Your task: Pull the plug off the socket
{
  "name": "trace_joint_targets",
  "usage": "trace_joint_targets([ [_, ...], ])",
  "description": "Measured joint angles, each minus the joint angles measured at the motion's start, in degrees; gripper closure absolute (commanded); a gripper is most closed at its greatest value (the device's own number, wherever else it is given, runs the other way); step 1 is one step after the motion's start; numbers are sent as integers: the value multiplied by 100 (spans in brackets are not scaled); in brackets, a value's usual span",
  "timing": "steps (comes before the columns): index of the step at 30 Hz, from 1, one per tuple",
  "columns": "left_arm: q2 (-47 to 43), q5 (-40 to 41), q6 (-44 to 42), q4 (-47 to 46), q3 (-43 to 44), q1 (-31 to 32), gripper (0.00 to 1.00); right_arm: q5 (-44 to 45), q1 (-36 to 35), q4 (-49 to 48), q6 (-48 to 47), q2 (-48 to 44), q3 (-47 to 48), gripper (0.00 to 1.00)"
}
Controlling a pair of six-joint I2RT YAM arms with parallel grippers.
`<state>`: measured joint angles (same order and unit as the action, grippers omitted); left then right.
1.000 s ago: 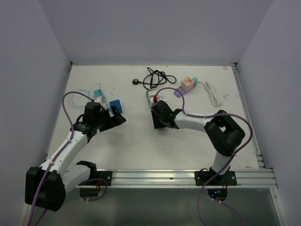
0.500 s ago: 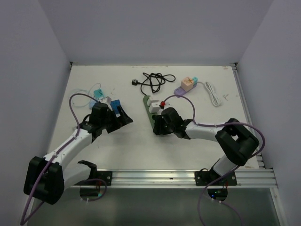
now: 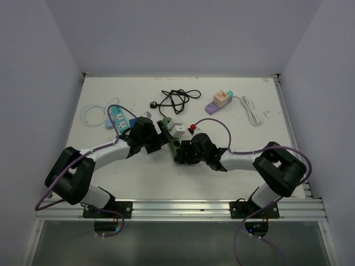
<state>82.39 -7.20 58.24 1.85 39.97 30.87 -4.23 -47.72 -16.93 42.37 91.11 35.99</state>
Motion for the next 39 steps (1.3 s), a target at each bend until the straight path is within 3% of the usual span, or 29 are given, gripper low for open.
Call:
trace_joint_targets([
  [8, 883, 63, 319, -376, 221, 199, 21, -83, 0, -225, 144, 44, -74, 100],
  [14, 1075, 149, 496, -553, 304, 424, 37, -131, -2, -260, 173, 48, -87, 100],
  [19, 1163, 210, 643, -588, 295, 575, 57, -131, -2, -278, 186, 48, -98, 94],
  [21, 1161, 247, 723, -706, 243, 608, 70, -129, 0, -286, 223, 48, -107, 91],
  [24, 1126, 271, 769, -916, 122, 616, 90, -131, 11, -330, 267, 48, -129, 81],
  [26, 1102, 306, 774, -1016, 57, 629, 100, -136, 9, -334, 267, 48, -131, 67],
  [27, 1091, 317, 769, -1036, 39, 632, 100, -140, 7, -337, 269, 48, -131, 60],
  [28, 1086, 321, 763, -1040, 35, 634, 100, -140, 4, -339, 269, 48, -131, 46],
  [32, 1078, 337, 682, -1043, 28, 643, 100, -223, -15, -382, 223, 24, -133, 22],
  [39, 997, 343, 433, -1014, -2, 645, 100, -278, -72, -271, 153, -358, -175, 1],
])
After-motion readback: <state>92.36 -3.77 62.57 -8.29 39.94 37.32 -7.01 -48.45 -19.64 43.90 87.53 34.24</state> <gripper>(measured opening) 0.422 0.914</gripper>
